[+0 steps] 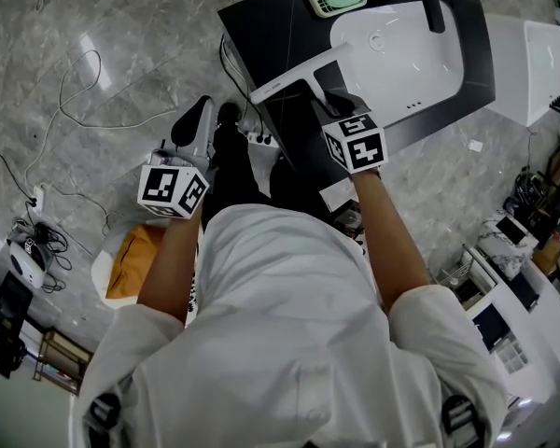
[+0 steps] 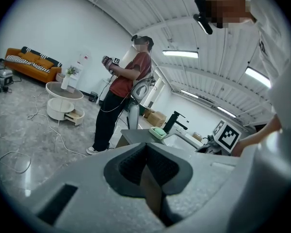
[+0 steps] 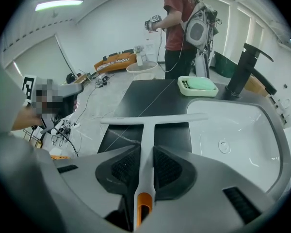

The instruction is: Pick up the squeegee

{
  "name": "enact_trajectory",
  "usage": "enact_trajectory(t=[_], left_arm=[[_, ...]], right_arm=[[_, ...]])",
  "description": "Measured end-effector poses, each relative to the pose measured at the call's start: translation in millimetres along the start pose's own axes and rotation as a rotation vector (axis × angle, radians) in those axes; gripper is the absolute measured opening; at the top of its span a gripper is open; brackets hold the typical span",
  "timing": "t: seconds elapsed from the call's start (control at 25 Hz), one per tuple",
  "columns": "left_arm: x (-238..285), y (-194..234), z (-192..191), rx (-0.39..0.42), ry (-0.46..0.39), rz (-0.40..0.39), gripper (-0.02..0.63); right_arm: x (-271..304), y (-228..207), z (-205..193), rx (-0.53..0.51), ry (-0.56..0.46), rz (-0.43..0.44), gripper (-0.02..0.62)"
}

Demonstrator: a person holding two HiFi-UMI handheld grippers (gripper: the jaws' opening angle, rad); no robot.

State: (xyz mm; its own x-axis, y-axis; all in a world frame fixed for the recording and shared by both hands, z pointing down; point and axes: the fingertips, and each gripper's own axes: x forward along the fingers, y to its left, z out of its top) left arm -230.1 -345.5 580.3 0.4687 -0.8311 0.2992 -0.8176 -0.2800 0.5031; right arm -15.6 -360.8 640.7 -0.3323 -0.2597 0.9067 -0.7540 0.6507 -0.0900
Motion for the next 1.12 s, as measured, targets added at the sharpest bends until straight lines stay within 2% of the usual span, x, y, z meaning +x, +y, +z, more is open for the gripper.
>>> enact_trajectory(t=[0.28, 0.48, 0.64, 0.8, 1.0, 1.12], left_arm=[[-14, -17, 2, 0.018, -0.035, 0.030, 0.014], [-24, -44, 14, 0.058, -0.067, 0.037, 0.014], [-34, -68, 33, 0.106, -0.099, 0.042, 0.014], [-36, -99, 64, 0.196, -0.152, 0.020, 0.015], [-48, -158, 83, 0.224, -0.183, -0.017, 0.014], [-53, -197, 103, 0.267, -0.211, -0.045, 0.014]], right_arm=[[-18, -2, 8, -0.016, -0.075, 0.015, 0.087], [-50, -4, 23, -0.032, -0.189, 0.024, 0.087], [-91, -2, 41, -0.023, -0.333, 0.058, 0.087], [-145, -9, 66, -0.019, -0.518, 0.062, 0.087], [-235, -14, 74, -0.026, -0.721, 0.064, 0.087], [-294, -17, 77, -0.048, -0.849, 0.056, 0.087]])
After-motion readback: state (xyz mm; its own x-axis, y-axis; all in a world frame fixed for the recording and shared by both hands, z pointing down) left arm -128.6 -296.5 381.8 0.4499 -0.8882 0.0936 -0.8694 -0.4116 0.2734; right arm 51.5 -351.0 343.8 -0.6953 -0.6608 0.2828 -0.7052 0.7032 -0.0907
